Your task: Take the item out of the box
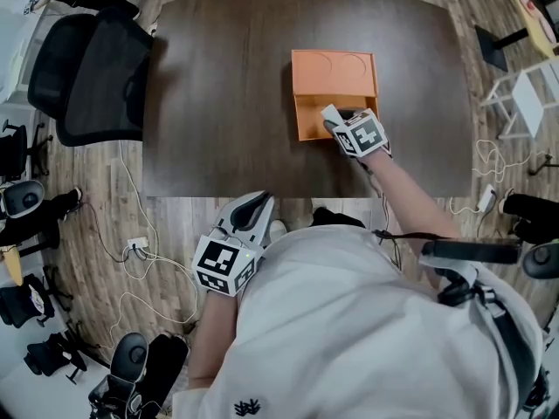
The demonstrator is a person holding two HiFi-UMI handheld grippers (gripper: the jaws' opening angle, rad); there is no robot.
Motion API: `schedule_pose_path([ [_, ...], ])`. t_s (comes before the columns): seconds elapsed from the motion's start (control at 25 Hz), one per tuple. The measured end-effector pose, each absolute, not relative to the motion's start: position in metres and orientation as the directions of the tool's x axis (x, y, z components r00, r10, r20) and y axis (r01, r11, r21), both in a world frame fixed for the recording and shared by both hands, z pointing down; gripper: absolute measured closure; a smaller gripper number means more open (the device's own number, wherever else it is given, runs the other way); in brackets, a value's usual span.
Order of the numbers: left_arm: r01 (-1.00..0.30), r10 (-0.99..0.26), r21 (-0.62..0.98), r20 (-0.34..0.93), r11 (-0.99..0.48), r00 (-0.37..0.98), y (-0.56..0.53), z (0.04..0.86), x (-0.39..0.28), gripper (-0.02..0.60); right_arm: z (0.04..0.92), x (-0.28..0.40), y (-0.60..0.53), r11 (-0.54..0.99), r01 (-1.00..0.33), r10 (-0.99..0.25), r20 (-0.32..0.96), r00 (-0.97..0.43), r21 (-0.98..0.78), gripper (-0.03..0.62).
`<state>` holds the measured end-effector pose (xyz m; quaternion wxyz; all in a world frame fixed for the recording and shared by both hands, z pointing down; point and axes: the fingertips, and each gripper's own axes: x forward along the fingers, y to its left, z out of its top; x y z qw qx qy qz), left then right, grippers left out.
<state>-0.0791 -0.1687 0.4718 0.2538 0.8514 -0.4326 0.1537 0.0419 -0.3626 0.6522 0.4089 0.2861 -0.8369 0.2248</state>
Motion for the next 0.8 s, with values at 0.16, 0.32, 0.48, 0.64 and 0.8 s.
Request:
schedule_pose_path([
  [0.16, -0.807, -0.663, 0.290, 0.462, -0.515, 0.589, -0.154, 0.467, -0.087, 0.549, 0.631, 0.044, -0.346, 0.725, -0.677, -0.334, 0.797, -0.504, -0.125, 0.424],
  [0.32, -0.802, -0.669, 0.276, 0.445, -0.530, 0.595, -0.135, 0.461, -0.101, 0.549, 0.610, 0.047, -0.324, 0.699, -0.706, -0.374, 0.781, -0.500, -0.117, 0.425],
  [0.48, -0.795, -0.669, 0.271, 0.433, -0.543, 0.605, -0.119, 0.457, -0.115, 0.549, 0.589, 0.046, -0.302, 0.684, -0.721, -0.402, 0.766, -0.502, -0.113, 0.425],
  [0.64, -0.783, -0.665, 0.267, 0.419, -0.561, 0.619, -0.106, 0.453, -0.124, 0.549, 0.571, 0.044, -0.276, 0.668, -0.734, -0.420, 0.751, -0.510, -0.125, 0.425],
  [0.8, -0.768, -0.651, 0.270, 0.411, -0.581, 0.638, -0.092, 0.453, -0.126, 0.549, 0.559, 0.041, -0.245, 0.661, -0.738, -0.433, 0.736, -0.521, -0.134, 0.425],
])
